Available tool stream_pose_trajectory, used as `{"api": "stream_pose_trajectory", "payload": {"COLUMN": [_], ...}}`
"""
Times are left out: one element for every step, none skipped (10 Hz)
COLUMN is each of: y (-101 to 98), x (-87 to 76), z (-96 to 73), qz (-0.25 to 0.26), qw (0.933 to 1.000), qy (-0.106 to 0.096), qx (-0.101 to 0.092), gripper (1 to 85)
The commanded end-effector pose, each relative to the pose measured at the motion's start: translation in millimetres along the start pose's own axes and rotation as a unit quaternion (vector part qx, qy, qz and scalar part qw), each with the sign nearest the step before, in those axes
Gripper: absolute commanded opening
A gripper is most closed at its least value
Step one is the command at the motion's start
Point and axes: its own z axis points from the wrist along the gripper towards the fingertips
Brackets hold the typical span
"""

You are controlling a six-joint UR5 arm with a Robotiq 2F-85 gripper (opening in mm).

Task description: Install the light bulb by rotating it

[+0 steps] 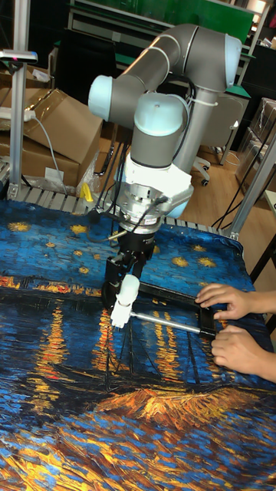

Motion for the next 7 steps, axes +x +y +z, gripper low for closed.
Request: {"api": "stream_pose_trajectory", "payload": {"y": [6.6, 0.9, -1.4, -4.7, -8.2, -11.3, -12.1], "x": [6.4, 8.1, 2.0, 0.1, -1.1, -1.1, -0.4], "z": [-0.7, 0.0, 1.3, 1.5, 0.2, -2.0, -3.4], "qz": [-0.077, -0.113, -0.141, -0.176, -0.198, -0.214, -0.220], "qw": [0.9969, 0.9932, 0.9896, 0.9839, 0.9794, 0.9756, 0.9740], "qy": [0.017, 0.027, 0.021, 0.021, 0.022, 0.026, 0.029], "qx": [-0.009, 0.007, 0.017, 0.025, 0.034, 0.043, 0.046], "gripper": [79.7, 77.0, 73.7, 73.3, 73.3, 72.7, 72.3]}}
